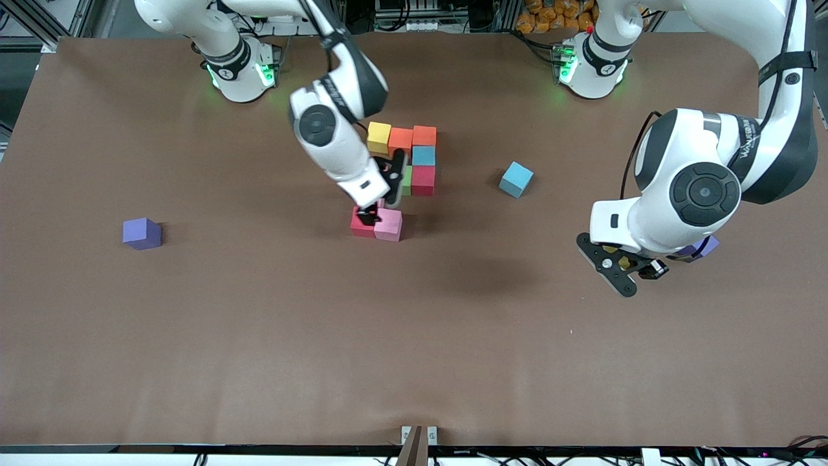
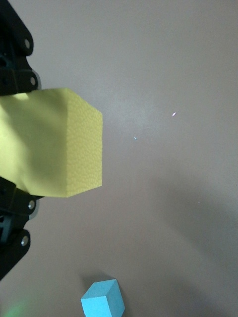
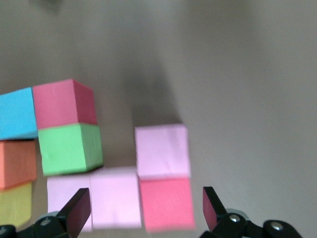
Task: Form number 2 with 11 blocks
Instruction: 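Open the right gripper and withdraw while the left gripper carries yellow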
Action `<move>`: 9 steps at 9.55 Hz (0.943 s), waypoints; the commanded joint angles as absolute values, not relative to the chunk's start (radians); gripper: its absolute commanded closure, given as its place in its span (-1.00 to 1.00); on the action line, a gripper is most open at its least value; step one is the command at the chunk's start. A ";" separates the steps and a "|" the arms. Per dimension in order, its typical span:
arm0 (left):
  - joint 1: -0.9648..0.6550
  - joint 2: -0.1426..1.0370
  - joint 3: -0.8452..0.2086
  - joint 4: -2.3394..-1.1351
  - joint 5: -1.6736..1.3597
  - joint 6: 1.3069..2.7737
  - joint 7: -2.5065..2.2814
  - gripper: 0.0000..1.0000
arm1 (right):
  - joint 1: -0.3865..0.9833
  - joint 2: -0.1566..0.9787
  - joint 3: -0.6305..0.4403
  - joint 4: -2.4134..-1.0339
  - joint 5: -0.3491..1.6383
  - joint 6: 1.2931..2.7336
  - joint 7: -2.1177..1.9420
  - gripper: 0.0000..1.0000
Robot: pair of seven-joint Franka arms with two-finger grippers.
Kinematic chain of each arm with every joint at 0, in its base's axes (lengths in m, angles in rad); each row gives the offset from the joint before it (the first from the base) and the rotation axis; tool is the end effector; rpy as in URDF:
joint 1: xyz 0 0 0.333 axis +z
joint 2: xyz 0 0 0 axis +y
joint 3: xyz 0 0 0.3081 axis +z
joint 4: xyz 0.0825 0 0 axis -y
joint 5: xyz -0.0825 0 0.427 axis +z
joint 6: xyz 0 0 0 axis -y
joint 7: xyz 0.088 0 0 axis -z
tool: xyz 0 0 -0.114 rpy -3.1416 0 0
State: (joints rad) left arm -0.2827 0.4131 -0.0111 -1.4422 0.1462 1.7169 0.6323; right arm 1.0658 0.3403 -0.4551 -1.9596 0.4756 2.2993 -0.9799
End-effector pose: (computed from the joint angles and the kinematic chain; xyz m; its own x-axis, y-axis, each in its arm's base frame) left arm 0.6783 -0.1889 0.4173 0.5675 -0.8006 -0.1924 -0.8186 -0.5738 -0.0269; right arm 0.5179 0.3860 0.2807 0.2671 0.9445 0.1914 0.9624 -0.2510 -0.1042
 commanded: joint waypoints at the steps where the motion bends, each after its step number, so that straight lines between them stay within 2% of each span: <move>1: -0.307 0.408 -0.017 -1.445 0.169 1.704 0.600 1.00 | 1.052 0.273 -0.594 -1.977 0.485 2.197 -0.957 -1.00; 2: -0.333 0.413 -0.017 -1.445 0.166 1.707 0.595 1.00 | 1.033 0.272 -0.654 -1.958 0.485 2.136 -0.937 -1.00; 5: -0.405 0.449 -0.018 -1.440 0.155 1.715 0.500 1.00 | 0.779 0.242 -0.644 -1.930 0.468 2.036 -0.927 -1.00; 7: -0.443 0.498 -0.034 -1.440 0.161 1.784 0.535 1.00 | 0.561 0.241 -0.557 -1.893 0.404 1.996 -0.917 -1.00; 9: -0.459 0.558 -0.048 -1.439 0.158 1.888 0.749 1.00 | 0.329 0.241 -0.398 -1.798 0.280 1.897 -0.805 -1.00</move>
State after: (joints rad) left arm -0.4571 0.5222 -0.0423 -1.4499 0.1462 1.8344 0.6225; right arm 0.4549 0.2562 -0.5087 -1.8636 0.3606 1.9707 -0.9105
